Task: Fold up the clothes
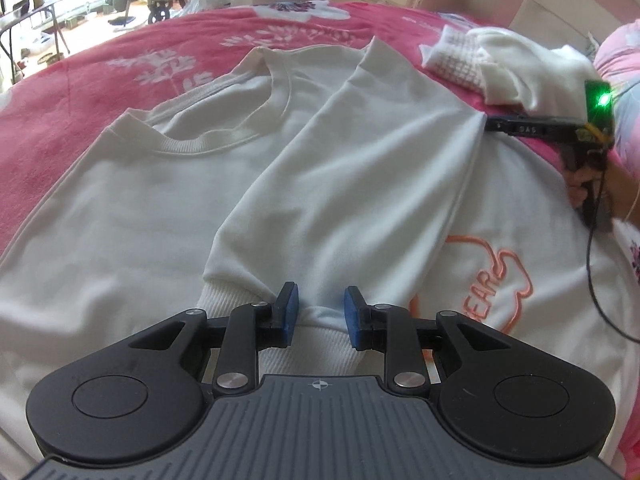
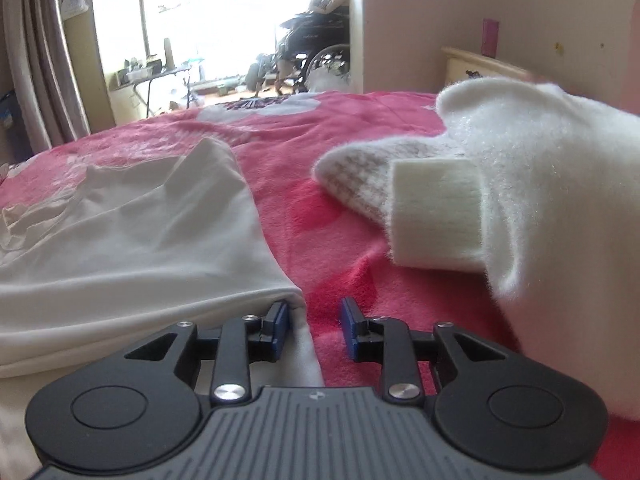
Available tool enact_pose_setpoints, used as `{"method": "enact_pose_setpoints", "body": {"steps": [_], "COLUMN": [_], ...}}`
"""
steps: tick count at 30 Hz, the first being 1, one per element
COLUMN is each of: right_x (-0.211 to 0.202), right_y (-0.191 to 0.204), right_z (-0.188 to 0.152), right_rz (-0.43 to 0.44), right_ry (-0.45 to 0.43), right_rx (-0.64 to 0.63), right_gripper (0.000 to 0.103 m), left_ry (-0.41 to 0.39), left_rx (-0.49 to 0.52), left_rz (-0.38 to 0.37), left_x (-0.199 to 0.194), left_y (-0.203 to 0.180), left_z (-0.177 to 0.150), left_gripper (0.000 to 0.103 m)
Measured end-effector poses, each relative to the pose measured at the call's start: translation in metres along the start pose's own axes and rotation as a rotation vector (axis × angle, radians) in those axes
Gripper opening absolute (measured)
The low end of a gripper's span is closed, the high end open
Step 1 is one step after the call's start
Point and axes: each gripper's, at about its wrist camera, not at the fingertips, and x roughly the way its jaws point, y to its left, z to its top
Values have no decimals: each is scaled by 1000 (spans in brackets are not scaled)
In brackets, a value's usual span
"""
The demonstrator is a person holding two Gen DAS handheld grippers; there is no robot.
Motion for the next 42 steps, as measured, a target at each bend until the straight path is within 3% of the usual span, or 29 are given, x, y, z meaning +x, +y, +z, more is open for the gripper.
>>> {"method": "enact_pose_setpoints", "body": {"steps": [5,9,13,18,22,25,28,30,35,39,42], "right_x": [-32,-39,2,91,86,75,104,130,157,136,91], "right_y": [8,21,39,33,35,46,61,62,30,-1,2], "right_z": [6,32,64,77,98,108,119,127,138,132,116], "right_rz": [-19,37,132,159,157,206,212,197,273,324,401], "right_ry": [51,5,-7,116,113,77,85,100,108,78,94], "right_rx": [-171,-189,-118,69,111,80,55,124,470,683,651], "right_gripper": [38,18,13,9,12,12,12,10,8,12,13], "left_ry": [-6,-5,-8,-21,-29,-34,-39,-45,-61,-55,-46], "left_rx": [-28,-48,-51,-38,-17,-29,-14,-3,13,22,20], "left_rz": [-3,18,54,81,92,92,97,99,95,83,69], "left_x": [0,0,-1,-4,-7,-7,-7,-7,-9,-8,-8], "left_y": [3,0,-6,-12,-16,-16,-17,-17,-15,-13,-10], "left_z": [-3,-2,-4,-9,-12,-13,-14,-15,-19,-17,-15], "left_gripper": [25,25,25,25,25,25,25,25,25,25,25]}}
